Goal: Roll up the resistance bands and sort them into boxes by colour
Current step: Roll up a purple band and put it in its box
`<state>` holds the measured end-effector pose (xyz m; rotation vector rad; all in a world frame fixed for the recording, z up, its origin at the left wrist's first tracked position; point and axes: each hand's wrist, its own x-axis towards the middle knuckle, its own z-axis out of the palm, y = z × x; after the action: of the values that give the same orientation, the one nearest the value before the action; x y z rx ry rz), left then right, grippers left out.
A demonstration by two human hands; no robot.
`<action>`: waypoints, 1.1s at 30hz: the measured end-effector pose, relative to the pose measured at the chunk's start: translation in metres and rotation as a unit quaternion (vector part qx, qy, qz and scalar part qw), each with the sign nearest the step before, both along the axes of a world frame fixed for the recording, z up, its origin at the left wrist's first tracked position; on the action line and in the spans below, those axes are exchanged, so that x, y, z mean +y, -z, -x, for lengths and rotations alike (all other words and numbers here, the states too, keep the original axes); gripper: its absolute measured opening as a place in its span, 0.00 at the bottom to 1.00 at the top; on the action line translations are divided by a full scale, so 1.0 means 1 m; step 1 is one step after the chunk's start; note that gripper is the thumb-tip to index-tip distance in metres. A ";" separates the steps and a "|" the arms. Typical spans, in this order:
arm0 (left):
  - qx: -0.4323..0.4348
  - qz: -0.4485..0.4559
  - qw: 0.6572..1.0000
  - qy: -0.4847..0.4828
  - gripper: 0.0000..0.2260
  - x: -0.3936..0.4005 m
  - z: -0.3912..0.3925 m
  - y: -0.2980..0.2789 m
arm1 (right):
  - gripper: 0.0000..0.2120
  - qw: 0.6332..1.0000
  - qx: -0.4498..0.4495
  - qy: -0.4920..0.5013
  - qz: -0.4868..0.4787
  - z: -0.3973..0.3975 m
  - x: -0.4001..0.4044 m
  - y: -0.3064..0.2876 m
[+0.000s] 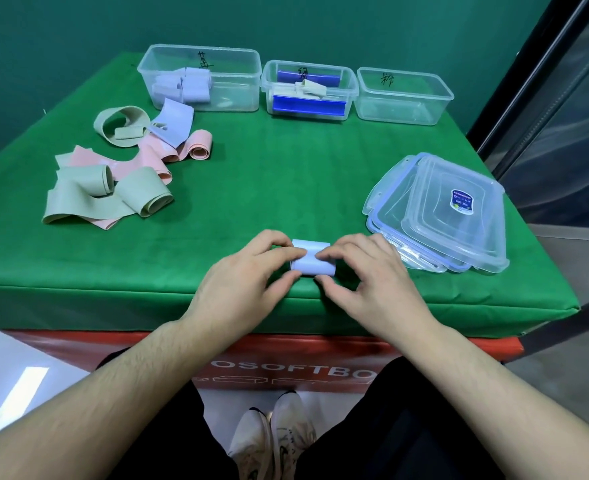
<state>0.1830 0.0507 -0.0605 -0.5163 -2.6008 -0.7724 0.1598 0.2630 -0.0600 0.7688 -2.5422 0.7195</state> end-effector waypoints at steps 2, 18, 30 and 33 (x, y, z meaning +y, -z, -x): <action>0.012 -0.003 1.000 0.000 0.11 0.000 -0.001 -0.001 | 0.12 1.000 -0.009 0.000 0.005 0.002 0.000 0.000; 0.025 0.021 0.999 0.024 0.11 0.001 0.010 -0.007 | 0.12 1.000 0.001 0.014 0.007 0.013 -0.004 0.002; 0.046 0.033 0.997 0.046 0.11 0.001 0.023 -0.003 | 0.12 0.999 0.014 0.020 -0.022 0.016 -0.005 0.001; 0.018 0.033 0.999 0.033 0.12 0.002 0.023 -0.009 | 0.11 1.000 -0.005 0.021 -0.021 0.021 -0.005 0.000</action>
<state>0.1603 0.0532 -0.0518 -0.6322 -2.5952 -0.6945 0.1386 0.2578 -0.0598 0.7257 -2.5816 0.6584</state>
